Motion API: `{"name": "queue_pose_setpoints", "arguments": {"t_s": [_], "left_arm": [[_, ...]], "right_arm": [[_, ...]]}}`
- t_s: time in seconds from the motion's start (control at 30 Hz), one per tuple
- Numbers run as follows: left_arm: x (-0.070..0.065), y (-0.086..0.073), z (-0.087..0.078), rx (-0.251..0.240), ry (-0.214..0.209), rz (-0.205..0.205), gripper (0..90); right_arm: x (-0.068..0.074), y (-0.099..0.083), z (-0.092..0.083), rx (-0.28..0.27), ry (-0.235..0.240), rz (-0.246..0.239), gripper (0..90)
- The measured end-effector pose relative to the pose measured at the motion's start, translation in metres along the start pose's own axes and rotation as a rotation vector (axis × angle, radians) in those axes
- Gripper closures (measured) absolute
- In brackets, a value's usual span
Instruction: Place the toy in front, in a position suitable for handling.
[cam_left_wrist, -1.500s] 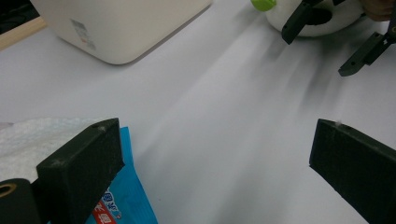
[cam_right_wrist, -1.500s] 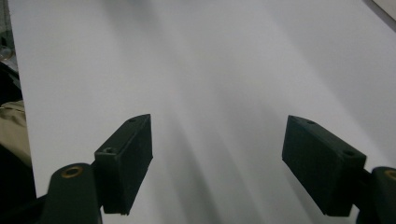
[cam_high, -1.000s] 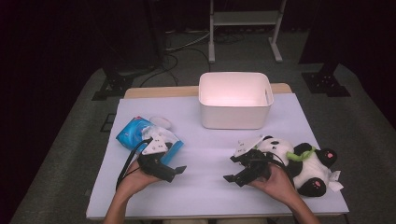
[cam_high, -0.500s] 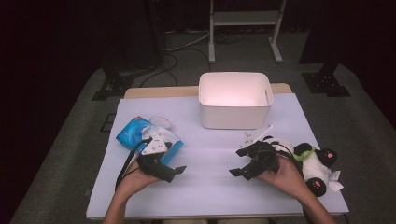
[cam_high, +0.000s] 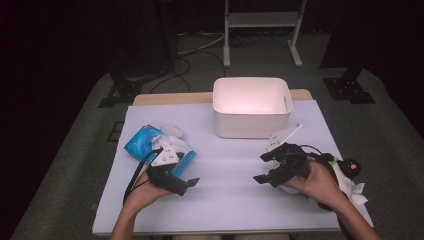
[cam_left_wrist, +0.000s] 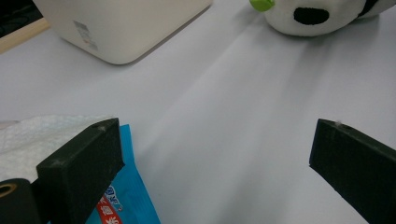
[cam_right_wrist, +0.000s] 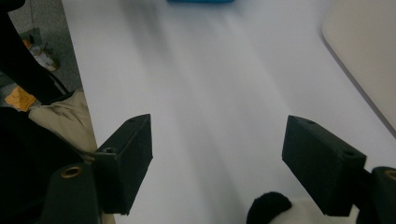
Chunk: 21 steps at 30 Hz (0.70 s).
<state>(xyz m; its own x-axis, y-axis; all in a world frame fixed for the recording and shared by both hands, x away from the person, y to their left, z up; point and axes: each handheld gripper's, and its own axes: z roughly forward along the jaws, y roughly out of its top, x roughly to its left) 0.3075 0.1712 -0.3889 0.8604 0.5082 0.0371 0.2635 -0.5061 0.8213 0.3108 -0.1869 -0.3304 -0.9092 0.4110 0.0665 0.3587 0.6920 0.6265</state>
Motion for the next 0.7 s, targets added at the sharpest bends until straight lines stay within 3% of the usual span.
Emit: {"name": "queue_pose_setpoints", "arguments": {"t_s": [0.7], "left_arm": [[-0.001,-0.001,0.001,0.0,-0.004,-0.008,2.2]], "right_arm": [[-0.01,-0.007,-0.04,0.007,-0.046,0.023,23.2]]}}
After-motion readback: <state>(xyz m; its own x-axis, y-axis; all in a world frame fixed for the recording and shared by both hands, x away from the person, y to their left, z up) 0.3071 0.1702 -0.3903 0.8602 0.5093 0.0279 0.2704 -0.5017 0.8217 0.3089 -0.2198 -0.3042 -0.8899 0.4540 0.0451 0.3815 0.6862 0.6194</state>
